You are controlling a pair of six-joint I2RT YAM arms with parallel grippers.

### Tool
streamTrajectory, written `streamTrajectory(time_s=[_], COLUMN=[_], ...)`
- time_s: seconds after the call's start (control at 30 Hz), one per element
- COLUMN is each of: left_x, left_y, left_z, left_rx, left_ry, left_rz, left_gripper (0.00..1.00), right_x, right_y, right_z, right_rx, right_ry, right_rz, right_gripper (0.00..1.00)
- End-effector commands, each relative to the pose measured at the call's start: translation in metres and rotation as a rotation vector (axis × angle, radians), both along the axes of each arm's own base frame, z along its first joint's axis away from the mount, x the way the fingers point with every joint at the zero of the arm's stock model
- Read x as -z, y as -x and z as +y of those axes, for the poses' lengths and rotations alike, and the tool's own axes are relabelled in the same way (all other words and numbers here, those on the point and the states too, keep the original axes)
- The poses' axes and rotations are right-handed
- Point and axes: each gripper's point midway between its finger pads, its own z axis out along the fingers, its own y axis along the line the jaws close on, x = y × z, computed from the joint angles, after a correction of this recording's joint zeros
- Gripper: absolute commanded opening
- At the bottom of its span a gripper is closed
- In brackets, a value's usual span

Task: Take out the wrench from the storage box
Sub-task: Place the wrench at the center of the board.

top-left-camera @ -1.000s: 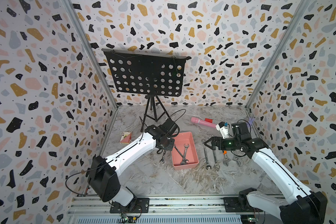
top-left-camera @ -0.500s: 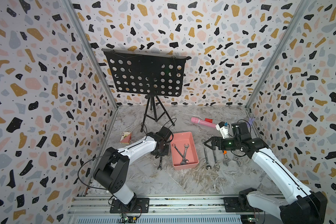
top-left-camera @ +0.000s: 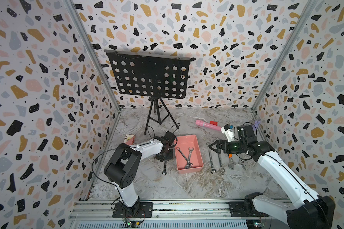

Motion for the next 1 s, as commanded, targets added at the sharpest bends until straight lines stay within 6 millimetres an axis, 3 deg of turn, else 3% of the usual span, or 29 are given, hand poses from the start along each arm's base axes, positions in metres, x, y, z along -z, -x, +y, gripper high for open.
streamTrajectory(time_s=[0.0, 0.17, 0.27, 0.57, 0.77, 0.97], left_x=[0.010, 0.009, -0.003, -0.098, -0.145, -0.158], left_y=[0.003, 0.004, 0.003, -0.001, 0.007, 0.010], left_z=[0.004, 0.006, 0.007, -0.001, -0.039, -0.091], left_rx=[0.011, 0.017, 0.015, -0.001, 0.005, 0.005], left_ry=[-0.009, -0.009, -0.008, 0.081, 0.160, 0.184], left_rz=[0.024, 0.026, 0.006, -0.146, -0.231, -0.271], left_gripper=[0.22, 0.29, 0.34, 0.50, 0.58, 0.58], right_x=[-0.014, -0.016, -0.018, -0.018, -0.018, -0.016], right_y=[-0.001, -0.002, -0.002, -0.002, -0.002, 0.000], right_z=[0.001, 0.001, 0.001, 0.000, 0.000, -0.002], right_rx=[-0.008, -0.009, -0.012, -0.014, -0.011, -0.010], right_ry=[0.000, 0.000, 0.001, 0.012, 0.013, 0.021], right_rz=[-0.033, -0.037, -0.039, -0.046, -0.046, -0.041], right_gripper=[1.00, 1.00, 1.00, 1.00, 1.00, 1.00])
